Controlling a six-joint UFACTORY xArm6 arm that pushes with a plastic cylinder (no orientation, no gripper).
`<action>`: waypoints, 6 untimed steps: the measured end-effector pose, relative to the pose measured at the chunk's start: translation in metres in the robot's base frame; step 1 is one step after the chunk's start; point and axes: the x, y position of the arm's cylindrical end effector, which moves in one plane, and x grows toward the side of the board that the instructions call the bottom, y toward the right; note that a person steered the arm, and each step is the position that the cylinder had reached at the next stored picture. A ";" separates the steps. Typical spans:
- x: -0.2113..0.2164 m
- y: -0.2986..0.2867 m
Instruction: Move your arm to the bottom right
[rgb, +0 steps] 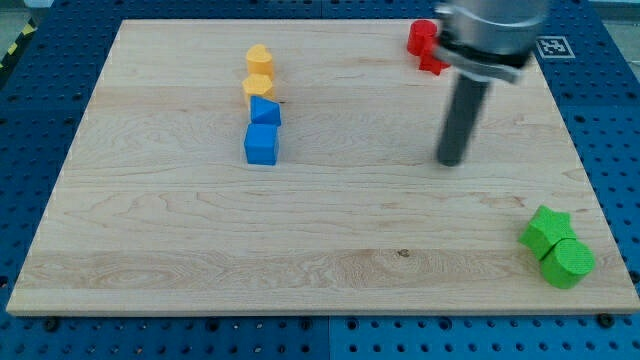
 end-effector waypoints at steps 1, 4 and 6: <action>0.010 0.104; 0.147 0.164; 0.159 0.094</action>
